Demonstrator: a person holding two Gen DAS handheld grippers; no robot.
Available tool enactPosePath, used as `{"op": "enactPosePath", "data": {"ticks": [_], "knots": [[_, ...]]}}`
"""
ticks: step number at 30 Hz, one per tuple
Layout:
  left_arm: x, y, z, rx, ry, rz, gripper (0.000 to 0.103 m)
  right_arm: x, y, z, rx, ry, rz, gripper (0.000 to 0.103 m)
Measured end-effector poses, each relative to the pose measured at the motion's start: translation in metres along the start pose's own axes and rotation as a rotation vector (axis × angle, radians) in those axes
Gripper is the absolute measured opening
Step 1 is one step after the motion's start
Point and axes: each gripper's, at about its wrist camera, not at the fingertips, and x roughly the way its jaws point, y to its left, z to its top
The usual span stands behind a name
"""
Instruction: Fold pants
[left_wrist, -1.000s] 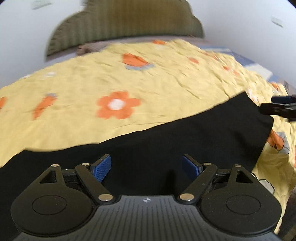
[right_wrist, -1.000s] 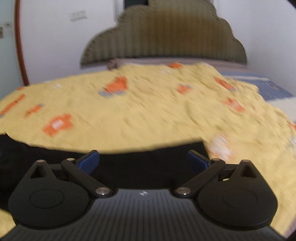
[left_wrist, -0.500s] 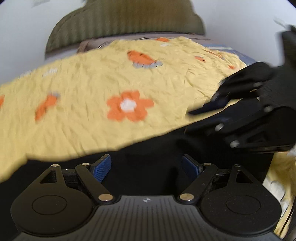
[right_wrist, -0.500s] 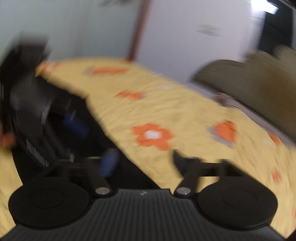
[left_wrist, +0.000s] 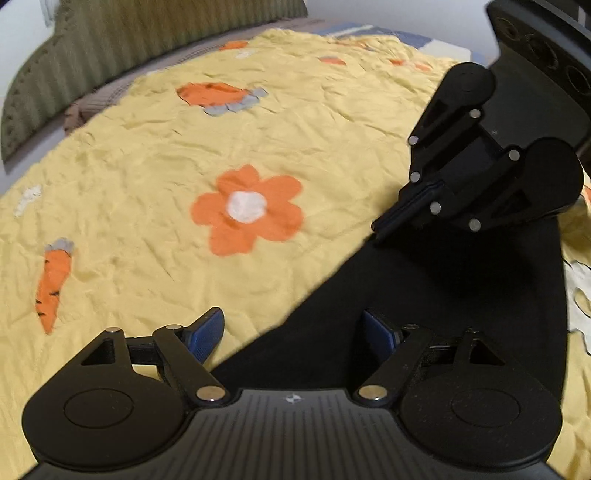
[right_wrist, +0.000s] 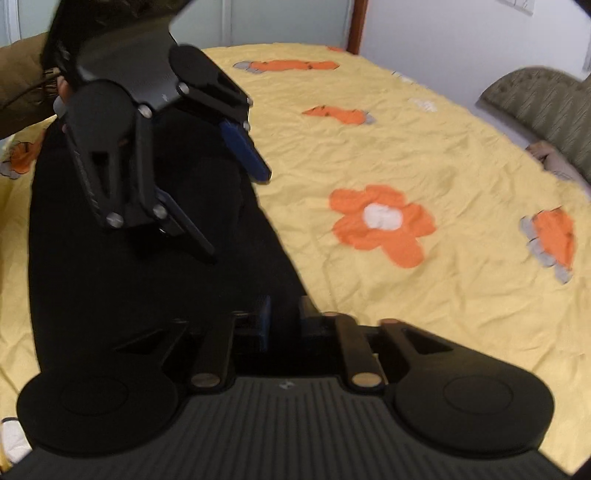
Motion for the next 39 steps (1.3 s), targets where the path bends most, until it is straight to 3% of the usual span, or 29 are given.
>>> {"op": "enactPosePath", "data": {"ticks": [2, 4, 6, 9, 12, 14, 15, 17, 20, 23, 25, 29, 33, 36, 39], "knots": [[-0.002, 0.000, 0.001, -0.011, -0.034, 0.046, 0.081, -0.001, 0.001, 0.000, -0.002, -0.005, -0.081, 0.000], [-0.006, -0.001, 0.003, -0.006, -0.069, 0.152, 0.081, 0.004, 0.002, -0.001, -0.003, 0.016, -0.172, 0.000], [-0.012, -0.002, 0.003, 0.002, -0.084, 0.223, 0.079, -0.001, 0.001, -0.004, 0.040, -0.010, -0.185, 0.004], [-0.027, -0.014, 0.001, 0.008, -0.116, 0.195, 0.079, -0.022, 0.008, -0.005, 0.098, -0.117, -0.086, 0.006], [-0.038, -0.033, 0.000, -0.012, -0.120, 0.080, 0.080, -0.019, 0.015, -0.008, 0.134, -0.111, -0.004, 0.008], [-0.040, -0.045, -0.001, -0.062, -0.083, -0.038, 0.080, -0.002, 0.015, -0.013, 0.150, -0.021, -0.076, 0.011], [-0.040, -0.051, -0.003, -0.071, -0.082, -0.063, 0.080, 0.000, 0.014, -0.016, 0.164, -0.027, -0.114, 0.014], [-0.033, -0.061, -0.003, -0.070, -0.062, -0.053, 0.080, -0.008, 0.010, -0.019, 0.240, -0.048, -0.159, 0.020], [-0.007, -0.060, -0.003, -0.102, 0.003, 0.007, 0.080, -0.033, 0.018, -0.027, 0.271, -0.106, -0.193, 0.020], [0.005, -0.052, -0.003, -0.161, -0.023, 0.029, 0.081, -0.038, 0.016, -0.046, 0.347, -0.056, -0.181, 0.019], [0.000, -0.053, 0.001, -0.196, -0.015, 0.063, 0.081, -0.041, 0.013, -0.063, 0.412, -0.041, -0.240, 0.020], [-0.019, -0.080, 0.018, -0.161, -0.085, -0.001, 0.081, -0.103, 0.015, -0.109, 0.603, -0.169, -0.378, 0.050], [-0.010, -0.116, 0.039, -0.112, -0.071, -0.015, 0.081, -0.184, 0.009, -0.191, 0.909, -0.294, -0.561, 0.057], [0.003, -0.141, 0.049, -0.105, -0.064, -0.015, 0.081, -0.227, -0.006, -0.258, 1.207, -0.420, -0.537, 0.060], [0.016, -0.161, 0.054, -0.109, -0.057, -0.001, 0.081, -0.239, -0.008, -0.298, 1.390, -0.541, -0.441, 0.060]]}}
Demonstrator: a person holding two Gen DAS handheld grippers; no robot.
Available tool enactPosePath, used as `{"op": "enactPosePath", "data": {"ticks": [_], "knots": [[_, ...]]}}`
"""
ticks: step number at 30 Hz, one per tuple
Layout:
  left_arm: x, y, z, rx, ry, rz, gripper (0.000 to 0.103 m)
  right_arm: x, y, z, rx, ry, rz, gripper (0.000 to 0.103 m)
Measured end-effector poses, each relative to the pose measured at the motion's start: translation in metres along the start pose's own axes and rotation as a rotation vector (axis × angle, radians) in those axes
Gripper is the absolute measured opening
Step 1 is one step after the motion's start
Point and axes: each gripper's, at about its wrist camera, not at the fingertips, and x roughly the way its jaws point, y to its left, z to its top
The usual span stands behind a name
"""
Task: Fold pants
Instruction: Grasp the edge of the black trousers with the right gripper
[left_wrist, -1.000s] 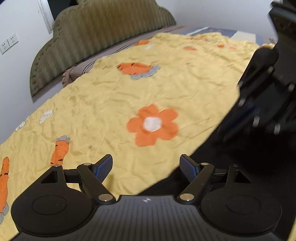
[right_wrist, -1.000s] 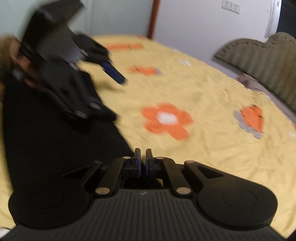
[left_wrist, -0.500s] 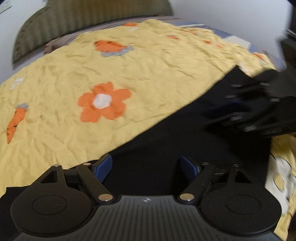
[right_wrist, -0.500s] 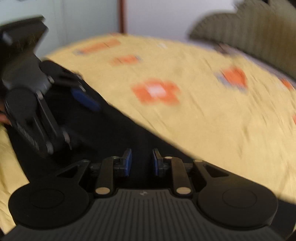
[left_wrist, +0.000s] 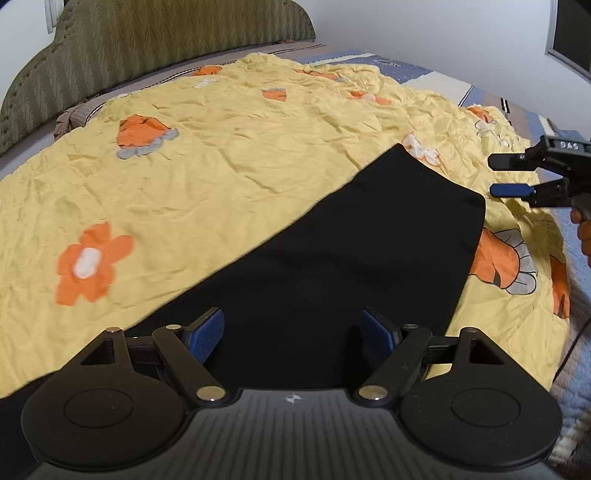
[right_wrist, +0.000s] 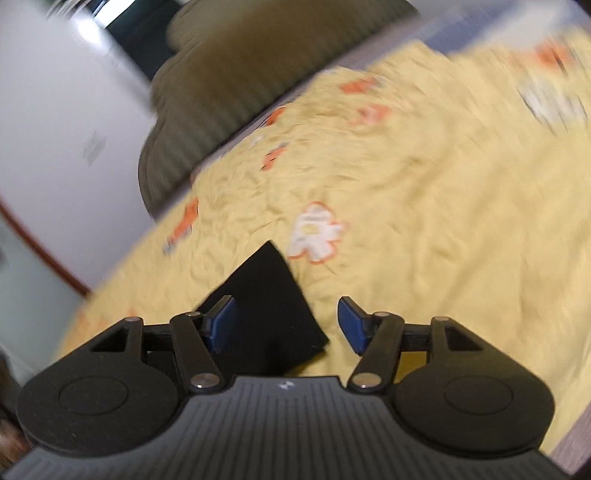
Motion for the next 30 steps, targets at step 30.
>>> {"op": "enactPosePath", "data": {"ticks": [30], "knots": [[0.015, -0.016, -0.007, -0.057, -0.036, 0.042, 0.087, 0.088, 0.004, -0.032, 0.305, 0.084, 0.166, 0.044]]}}
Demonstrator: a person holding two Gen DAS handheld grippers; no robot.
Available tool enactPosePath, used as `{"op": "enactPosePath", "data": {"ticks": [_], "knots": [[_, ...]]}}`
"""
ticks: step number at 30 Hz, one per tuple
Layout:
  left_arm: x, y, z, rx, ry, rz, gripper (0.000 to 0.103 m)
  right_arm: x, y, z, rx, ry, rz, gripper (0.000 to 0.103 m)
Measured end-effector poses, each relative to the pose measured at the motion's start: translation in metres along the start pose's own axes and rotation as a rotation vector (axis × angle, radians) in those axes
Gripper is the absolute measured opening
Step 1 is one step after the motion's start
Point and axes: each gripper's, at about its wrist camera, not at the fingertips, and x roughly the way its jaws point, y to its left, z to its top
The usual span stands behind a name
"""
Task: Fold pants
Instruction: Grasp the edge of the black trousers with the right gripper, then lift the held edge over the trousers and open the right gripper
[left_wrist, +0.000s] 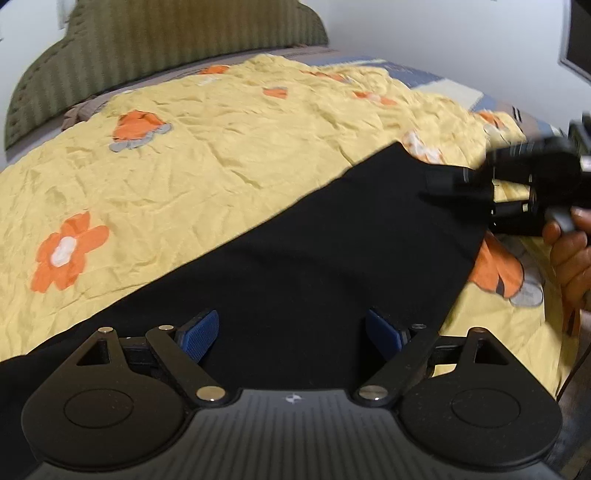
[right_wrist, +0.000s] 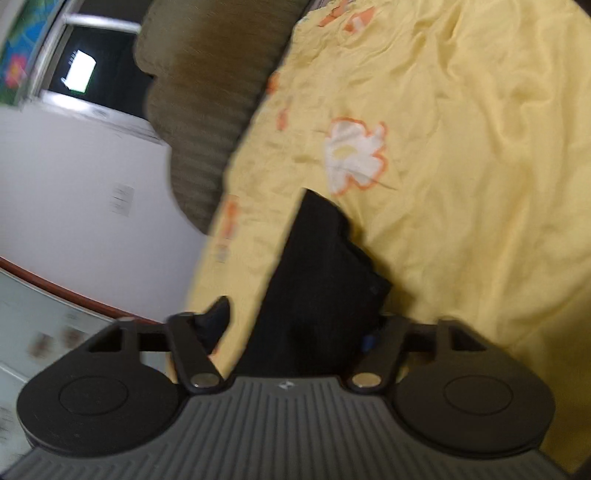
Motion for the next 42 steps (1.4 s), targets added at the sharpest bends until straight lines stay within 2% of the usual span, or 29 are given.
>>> {"op": "enactPosePath", "data": {"ticks": [1, 2, 4, 7, 12, 14, 16, 19, 23, 28, 33, 38, 40, 42], "knots": [[-0.004, 0.002, 0.000, -0.008, -0.014, 0.016, 0.087, 0.002, -0.001, 0.000, -0.005, -0.006, -0.029, 0.022], [-0.009, 0.005, -0.001, -0.015, -0.031, 0.035, 0.087, 0.004, -0.006, 0.000, 0.019, -0.010, -0.039, 0.009], [-0.012, 0.012, -0.001, -0.040, -0.049, 0.078, 0.087, 0.005, -0.012, 0.000, 0.053, -0.014, -0.031, 0.008], [0.007, 0.011, 0.003, -0.015, 0.023, 0.101, 0.087, 0.002, -0.003, -0.004, 0.002, -0.035, -0.046, 0.008], [-0.001, -0.003, 0.001, 0.061, -0.049, 0.146, 0.088, -0.005, 0.023, -0.005, -0.095, -0.074, -0.047, 0.008], [0.002, 0.000, -0.001, 0.062, -0.035, 0.133, 0.088, -0.010, 0.040, -0.006, -0.165, -0.082, -0.059, 0.008], [-0.001, 0.012, -0.003, 0.001, -0.034, 0.101, 0.088, -0.015, 0.056, -0.006, -0.220, -0.093, -0.063, 0.008], [-0.024, 0.037, -0.006, -0.092, -0.086, 0.082, 0.088, -0.020, 0.078, -0.010, -0.290, -0.102, -0.055, 0.008], [-0.061, 0.075, -0.017, -0.185, -0.135, 0.207, 0.088, -0.024, 0.113, -0.022, -0.412, -0.102, -0.058, 0.008], [-0.107, 0.121, -0.047, -0.309, -0.184, 0.321, 0.088, -0.020, 0.160, -0.047, -0.576, -0.097, -0.056, 0.008], [-0.142, 0.155, -0.085, -0.379, -0.175, 0.456, 0.088, -0.006, 0.206, -0.093, -0.762, -0.077, -0.061, 0.008], [-0.172, 0.174, -0.116, -0.420, -0.183, 0.516, 0.088, 0.022, 0.244, -0.160, -0.913, -0.023, -0.024, 0.008], [-0.179, 0.179, -0.126, -0.426, -0.171, 0.528, 0.088, 0.039, 0.253, -0.192, -0.942, 0.035, 0.010, 0.008], [-0.183, 0.184, -0.133, -0.430, -0.164, 0.534, 0.088, 0.063, 0.255, -0.231, -0.997, 0.138, 0.014, 0.008]]}}
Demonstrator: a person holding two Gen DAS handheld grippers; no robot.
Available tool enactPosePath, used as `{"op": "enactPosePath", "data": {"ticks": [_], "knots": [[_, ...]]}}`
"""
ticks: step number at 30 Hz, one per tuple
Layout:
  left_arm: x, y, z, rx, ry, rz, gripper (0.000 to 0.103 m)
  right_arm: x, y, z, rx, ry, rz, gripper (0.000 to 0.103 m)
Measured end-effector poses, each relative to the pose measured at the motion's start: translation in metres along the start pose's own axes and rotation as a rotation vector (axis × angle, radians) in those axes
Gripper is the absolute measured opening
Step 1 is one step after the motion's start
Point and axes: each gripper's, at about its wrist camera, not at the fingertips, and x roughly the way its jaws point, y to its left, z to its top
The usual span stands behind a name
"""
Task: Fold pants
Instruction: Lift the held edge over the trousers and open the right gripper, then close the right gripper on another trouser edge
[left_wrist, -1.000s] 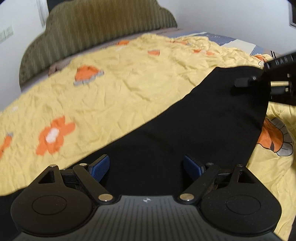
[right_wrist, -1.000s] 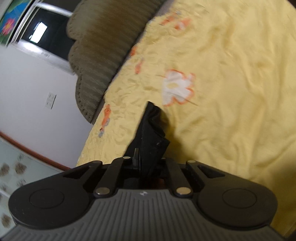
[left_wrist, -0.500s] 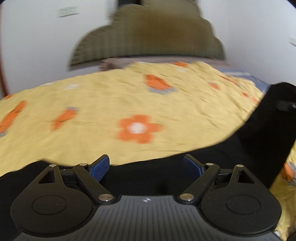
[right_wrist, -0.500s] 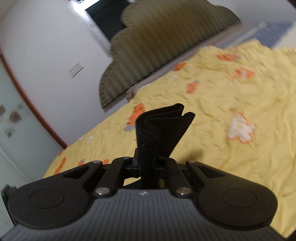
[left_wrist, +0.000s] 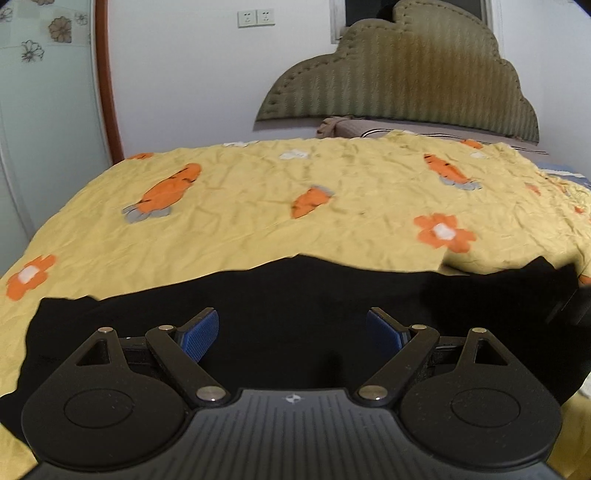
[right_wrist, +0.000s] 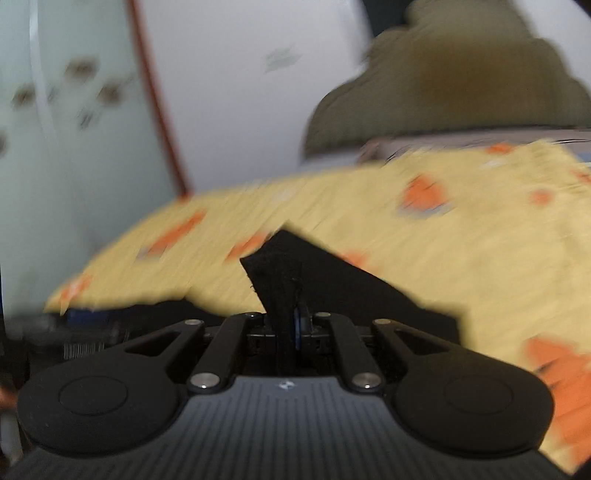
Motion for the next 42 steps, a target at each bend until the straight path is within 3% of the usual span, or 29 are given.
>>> {"op": "enactPosePath", "data": {"ticks": [3, 6, 7, 8, 10, 13, 17, 19, 22, 23, 25, 28, 30, 31, 32, 36, 38, 42], "knots": [[-0.005, 0.010, -0.004, -0.001, -0.004, 0.006, 0.088, 0.043, 0.038, -0.034, -0.141, 0.157, -0.025, 0.008], [-0.010, 0.014, -0.006, 0.011, -0.013, 0.008, 0.088, 0.051, 0.053, -0.051, -0.234, 0.188, -0.083, 0.014], [-0.010, 0.014, -0.006, 0.011, -0.013, 0.006, 0.088, 0.048, 0.057, -0.052, -0.242, 0.190, -0.084, 0.028], [-0.010, 0.014, -0.006, 0.009, -0.012, 0.001, 0.088, 0.045, 0.060, -0.053, -0.242, 0.197, -0.080, 0.052], [-0.010, 0.014, -0.005, 0.007, -0.014, -0.006, 0.088, 0.036, 0.062, -0.054, -0.268, 0.222, -0.060, 0.076], [-0.010, 0.013, -0.002, -0.018, -0.012, -0.010, 0.088, 0.010, 0.061, -0.044, -0.305, 0.178, 0.028, 0.075], [-0.005, 0.001, 0.008, -0.060, 0.008, -0.107, 0.088, -0.009, 0.022, -0.026, -0.058, 0.035, 0.048, 0.075], [-0.003, -0.013, 0.014, -0.049, 0.015, -0.148, 0.088, 0.002, 0.005, -0.027, 0.004, 0.050, -0.022, 0.075], [0.002, -0.039, 0.025, -0.017, 0.031, -0.265, 0.088, 0.034, -0.022, -0.043, 0.079, 0.200, 0.011, 0.078], [0.005, -0.049, 0.028, -0.005, 0.033, -0.308, 0.088, 0.030, -0.025, -0.046, 0.079, 0.155, 0.022, 0.079], [0.012, -0.066, 0.035, 0.000, 0.036, -0.367, 0.088, 0.019, -0.031, -0.042, 0.118, 0.145, 0.025, 0.082], [0.038, -0.095, 0.041, 0.016, 0.071, -0.459, 0.090, -0.004, -0.047, -0.042, 0.153, 0.055, 0.016, 0.093], [0.065, -0.109, 0.035, 0.018, 0.136, -0.426, 0.090, 0.001, -0.059, -0.047, 0.143, 0.122, -0.009, 0.090], [0.078, -0.114, 0.031, 0.025, 0.175, -0.398, 0.090, -0.002, -0.065, -0.049, 0.140, 0.129, -0.017, 0.081], [0.088, -0.116, 0.025, 0.024, 0.200, -0.371, 0.090, -0.011, -0.073, -0.051, 0.160, 0.103, -0.024, 0.081], [0.083, -0.110, 0.017, -0.010, 0.170, -0.351, 0.090, -0.046, -0.131, -0.049, 0.389, -0.023, 0.023, 0.077], [0.074, -0.103, 0.021, -0.037, 0.155, -0.338, 0.090, -0.044, -0.164, -0.051, 0.501, -0.006, 0.066, 0.062], [0.050, -0.082, 0.026, -0.033, 0.106, -0.266, 0.090, -0.018, -0.215, -0.058, 0.724, 0.038, 0.180, 0.048]]}}
